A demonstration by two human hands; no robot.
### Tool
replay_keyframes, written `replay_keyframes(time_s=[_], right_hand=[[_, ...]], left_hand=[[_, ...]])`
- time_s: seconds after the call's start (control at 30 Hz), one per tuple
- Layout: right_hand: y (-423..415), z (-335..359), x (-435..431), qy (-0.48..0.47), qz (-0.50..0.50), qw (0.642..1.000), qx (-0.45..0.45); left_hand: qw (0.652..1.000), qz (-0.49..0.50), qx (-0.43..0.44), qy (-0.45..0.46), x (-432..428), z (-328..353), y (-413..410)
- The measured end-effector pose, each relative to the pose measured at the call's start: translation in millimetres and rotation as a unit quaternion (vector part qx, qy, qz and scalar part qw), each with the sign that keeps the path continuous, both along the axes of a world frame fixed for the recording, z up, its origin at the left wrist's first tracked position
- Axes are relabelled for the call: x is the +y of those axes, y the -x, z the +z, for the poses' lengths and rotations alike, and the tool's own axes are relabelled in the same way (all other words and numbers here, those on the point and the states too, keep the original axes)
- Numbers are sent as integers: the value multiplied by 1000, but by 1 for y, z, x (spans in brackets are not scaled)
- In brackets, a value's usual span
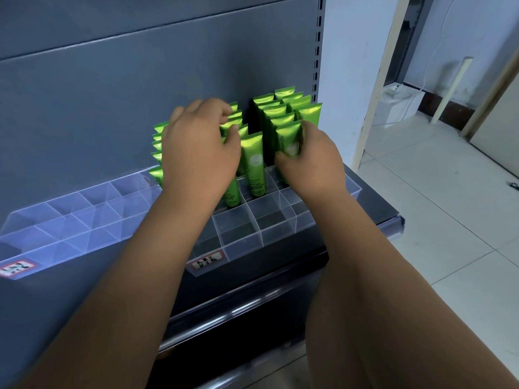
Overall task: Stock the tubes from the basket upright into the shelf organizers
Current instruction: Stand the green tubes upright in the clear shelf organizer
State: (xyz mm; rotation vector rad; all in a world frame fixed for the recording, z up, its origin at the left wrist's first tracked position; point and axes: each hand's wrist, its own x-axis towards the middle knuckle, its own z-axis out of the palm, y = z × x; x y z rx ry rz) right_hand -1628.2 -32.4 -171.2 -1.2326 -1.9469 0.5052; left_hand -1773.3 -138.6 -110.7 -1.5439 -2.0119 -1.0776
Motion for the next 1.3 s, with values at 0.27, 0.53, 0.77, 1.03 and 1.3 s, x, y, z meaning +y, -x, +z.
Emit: replay_keyframes(time_s=[0.27,0.53,0.77,1.03,1.3], right_hand=[[0,16,-60,-133,-22,990,51],[21,41,-162,-157,216,963,48],[79,56,-339,-202,473,858,6],[150,-18,-551,-11,688,725,32],[178,-130,-594,-100,691,649,-301]], left_hand=[[993,103,57,-1,-66,10,10],[963,240,48,115,-201,-15,4],[882,456,-37,115,-382,-40,-3],[673,694,-169,191,-558,-118,-33],[592,700,-321,241,-654,-224,-49]])
